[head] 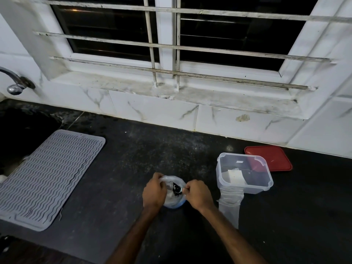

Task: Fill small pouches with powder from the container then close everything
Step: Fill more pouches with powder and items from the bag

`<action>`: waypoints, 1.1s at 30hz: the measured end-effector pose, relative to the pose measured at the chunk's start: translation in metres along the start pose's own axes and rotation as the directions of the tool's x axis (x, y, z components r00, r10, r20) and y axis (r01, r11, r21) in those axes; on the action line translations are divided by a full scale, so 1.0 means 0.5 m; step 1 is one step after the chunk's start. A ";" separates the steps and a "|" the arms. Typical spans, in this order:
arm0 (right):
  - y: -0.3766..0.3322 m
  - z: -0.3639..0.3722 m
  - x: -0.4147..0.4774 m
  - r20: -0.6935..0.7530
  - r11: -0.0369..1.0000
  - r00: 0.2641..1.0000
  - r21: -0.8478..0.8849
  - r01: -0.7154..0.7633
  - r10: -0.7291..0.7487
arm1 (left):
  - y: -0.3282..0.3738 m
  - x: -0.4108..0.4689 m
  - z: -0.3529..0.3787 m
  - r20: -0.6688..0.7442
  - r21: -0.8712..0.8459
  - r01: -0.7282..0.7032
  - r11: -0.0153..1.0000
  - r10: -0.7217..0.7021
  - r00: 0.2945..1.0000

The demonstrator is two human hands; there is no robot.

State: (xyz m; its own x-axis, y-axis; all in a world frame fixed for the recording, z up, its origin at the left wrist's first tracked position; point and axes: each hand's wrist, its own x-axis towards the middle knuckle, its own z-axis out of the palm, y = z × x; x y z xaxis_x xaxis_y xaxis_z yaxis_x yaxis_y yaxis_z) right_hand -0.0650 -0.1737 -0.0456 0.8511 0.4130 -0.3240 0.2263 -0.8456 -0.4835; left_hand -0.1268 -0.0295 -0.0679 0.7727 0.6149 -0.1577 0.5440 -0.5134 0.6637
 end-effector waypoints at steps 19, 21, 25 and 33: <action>0.037 0.020 -0.022 0.085 0.877 0.986 0.451 -0.163 0.140 | 0.013 -0.028 0.005 0.087 0.017 0.155 0.988 -0.156 0.984; 0.041 0.016 -0.022 0.120 0.858 0.985 0.485 -0.170 0.127 | 0.012 -0.032 0.001 0.093 -0.002 0.160 0.987 -0.159 0.983; 0.047 -0.007 -0.034 0.099 0.899 0.993 0.425 -0.102 0.066 | 0.013 -0.039 -0.003 0.093 -0.036 0.195 0.980 -0.191 0.977; 0.061 -0.093 -0.073 0.161 0.852 0.987 0.518 -0.075 -0.011 | 0.023 -0.055 -0.008 0.035 0.010 0.162 0.987 -0.162 0.986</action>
State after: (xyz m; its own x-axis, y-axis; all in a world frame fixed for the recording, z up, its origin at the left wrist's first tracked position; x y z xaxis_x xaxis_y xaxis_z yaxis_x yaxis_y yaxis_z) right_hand -0.0669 -0.2305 -0.0108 0.7614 0.4711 -0.4452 -0.1161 -0.5767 -0.8087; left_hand -0.1431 -0.0499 -0.0529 0.6852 0.6689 -0.2883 0.6649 -0.4129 0.6224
